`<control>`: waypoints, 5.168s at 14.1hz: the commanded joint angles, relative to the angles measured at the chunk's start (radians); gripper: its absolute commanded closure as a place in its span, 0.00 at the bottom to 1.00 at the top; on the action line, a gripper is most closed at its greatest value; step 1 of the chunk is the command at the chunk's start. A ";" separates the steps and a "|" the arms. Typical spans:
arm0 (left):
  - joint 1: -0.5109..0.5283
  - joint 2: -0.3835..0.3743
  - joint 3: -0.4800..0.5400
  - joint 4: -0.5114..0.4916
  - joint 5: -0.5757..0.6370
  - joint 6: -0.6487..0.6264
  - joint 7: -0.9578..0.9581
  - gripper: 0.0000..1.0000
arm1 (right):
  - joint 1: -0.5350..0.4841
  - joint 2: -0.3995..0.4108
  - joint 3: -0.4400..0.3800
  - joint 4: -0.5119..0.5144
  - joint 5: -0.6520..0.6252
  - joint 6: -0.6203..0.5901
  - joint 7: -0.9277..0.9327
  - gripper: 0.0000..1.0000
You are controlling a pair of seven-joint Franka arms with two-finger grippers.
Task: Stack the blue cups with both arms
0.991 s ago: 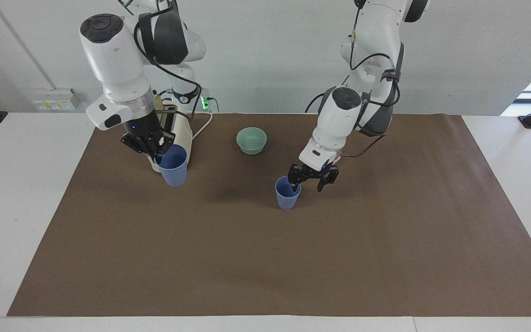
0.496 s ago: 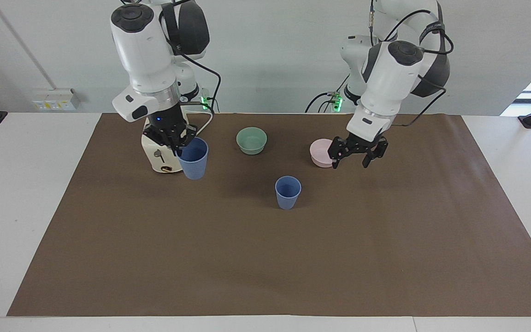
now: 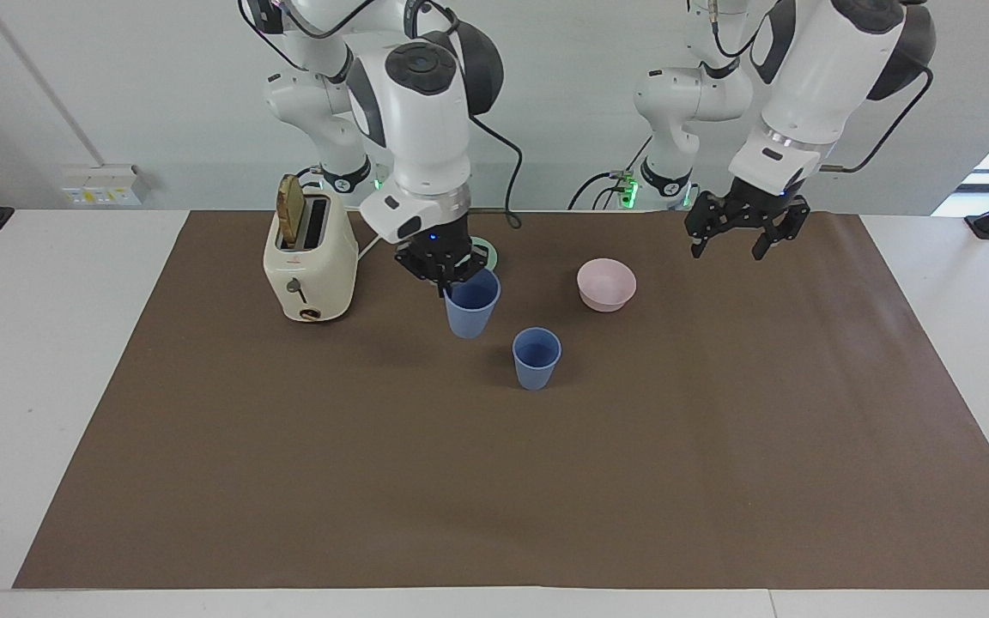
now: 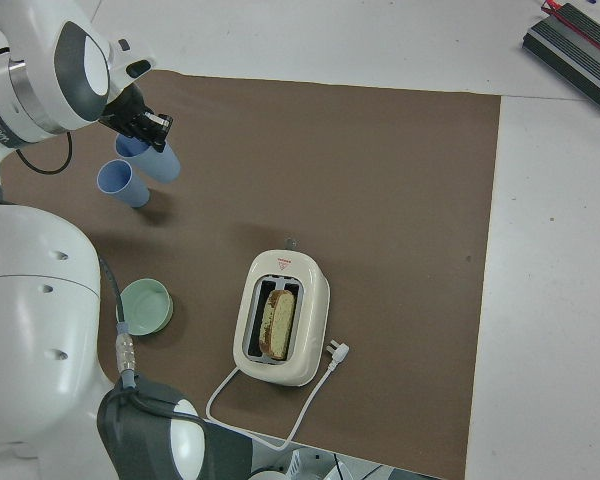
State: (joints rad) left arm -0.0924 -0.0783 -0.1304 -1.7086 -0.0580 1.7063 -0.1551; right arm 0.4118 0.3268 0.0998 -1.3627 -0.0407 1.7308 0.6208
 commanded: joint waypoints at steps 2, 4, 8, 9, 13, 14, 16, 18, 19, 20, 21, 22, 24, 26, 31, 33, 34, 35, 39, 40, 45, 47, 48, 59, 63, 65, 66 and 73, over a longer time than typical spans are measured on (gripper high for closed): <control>0.054 0.005 0.009 0.093 0.009 -0.108 0.078 0.00 | 0.071 0.132 0.009 0.149 -0.010 0.036 0.108 1.00; 0.088 0.006 0.011 0.092 0.024 -0.108 0.120 0.00 | 0.079 0.173 0.027 0.181 -0.011 0.056 0.114 1.00; 0.151 0.005 0.009 0.072 0.023 -0.106 0.203 0.00 | 0.082 0.176 0.029 0.125 -0.016 0.137 0.115 1.00; 0.152 0.009 0.009 0.061 0.023 -0.102 0.210 0.00 | 0.084 0.176 0.029 0.116 -0.016 0.139 0.115 1.00; 0.173 0.011 0.014 -0.023 0.024 -0.085 0.219 0.00 | 0.084 0.160 0.029 0.077 -0.021 0.124 0.108 1.00; 0.177 0.012 0.014 -0.038 0.024 -0.082 0.238 0.00 | 0.084 0.153 0.029 0.076 -0.019 0.119 0.108 1.00; 0.177 0.012 0.014 -0.043 0.023 -0.083 0.264 0.00 | 0.082 0.140 0.029 0.074 -0.019 0.104 0.102 1.00; 0.174 0.015 0.014 -0.036 0.023 -0.085 0.252 0.00 | 0.073 0.120 0.029 0.036 -0.016 0.114 0.086 1.00; 0.177 0.014 0.014 -0.029 0.023 -0.100 0.253 0.00 | 0.067 0.103 0.029 -0.010 -0.002 0.140 0.068 1.00; 0.178 0.008 0.014 -0.019 0.021 -0.103 0.253 0.00 | 0.056 0.083 0.029 -0.057 -0.001 0.186 0.057 1.00; 0.178 0.008 0.014 0.009 0.021 -0.105 0.253 0.00 | 0.056 0.065 0.029 -0.106 0.001 0.240 0.057 1.00; 0.178 0.002 0.015 0.036 0.023 -0.117 0.253 0.00 | 0.056 0.058 0.029 -0.130 0.005 0.268 0.057 1.00; 0.181 -0.001 0.025 0.066 0.024 -0.184 0.243 0.00 | 0.055 0.061 0.029 -0.138 0.016 0.285 0.054 1.00; 0.180 -0.021 0.028 0.072 0.024 -0.188 0.229 0.00 | 0.055 0.064 0.029 -0.176 0.016 0.332 0.033 1.00; 0.169 -0.035 0.025 0.064 0.029 -0.198 0.230 0.00 | 0.056 0.064 0.029 -0.260 0.015 0.432 0.028 0.81; 0.163 -0.035 0.022 0.063 0.027 -0.201 0.227 0.00 | 0.056 0.066 0.029 -0.247 0.015 0.421 0.033 0.15; 0.163 -0.037 0.020 0.061 0.029 -0.211 0.227 0.00 | 0.056 0.064 0.029 -0.237 0.015 0.417 0.033 0.12; 0.163 -0.038 0.020 0.061 0.029 -0.214 0.227 0.00 | 0.055 0.057 0.028 -0.231 0.015 0.406 0.034 0.00; 0.164 -0.038 0.018 0.063 0.026 -0.212 0.226 0.00 | -0.033 -0.070 0.021 -0.236 0.015 0.301 0.014 0.00; 0.163 -0.038 0.017 0.063 0.024 -0.206 0.221 0.00 | -0.063 -0.106 0.020 -0.242 0.015 0.250 -0.015 0.00; 0.163 -0.043 0.017 0.060 0.026 -0.220 0.227 0.00 | -0.198 -0.245 0.020 -0.250 0.015 0.060 -0.176 0.00; 0.163 -0.043 0.017 0.058 0.026 -0.217 0.227 0.00 | -0.258 -0.281 0.018 -0.236 0.015 0.024 -0.258 0.00; 0.164 -0.043 0.017 0.058 0.024 -0.215 0.223 0.00 | -0.286 -0.291 0.017 -0.204 0.013 0.012 -0.298 0.00; 0.163 -0.044 0.015 0.055 0.021 -0.203 0.229 0.00 | -0.452 -0.370 0.008 -0.193 0.016 -0.237 -0.469 0.00; 0.163 -0.044 0.015 0.055 0.021 -0.203 0.227 0.00 | -0.444 -0.377 0.009 -0.197 0.015 -0.235 -0.451 0.00; 0.163 -0.044 0.015 0.055 0.021 -0.203 0.226 0.00 | -0.442 -0.373 0.011 -0.193 0.016 -0.234 -0.441 0.00; 0.163 -0.044 0.015 0.055 0.021 -0.203 0.227 0.00 | -0.442 -0.376 0.011 -0.193 0.018 -0.241 -0.444 0.00; 0.163 -0.044 0.015 0.055 0.021 -0.203 0.230 0.00 | -0.442 -0.385 0.012 -0.191 0.022 -0.241 -0.457 0.00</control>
State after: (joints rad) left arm 0.0728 -0.1042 -0.1146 -1.6433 -0.0452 1.4997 0.0772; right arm -0.0201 -0.0326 0.1064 -1.5260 -0.0377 1.4888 0.1787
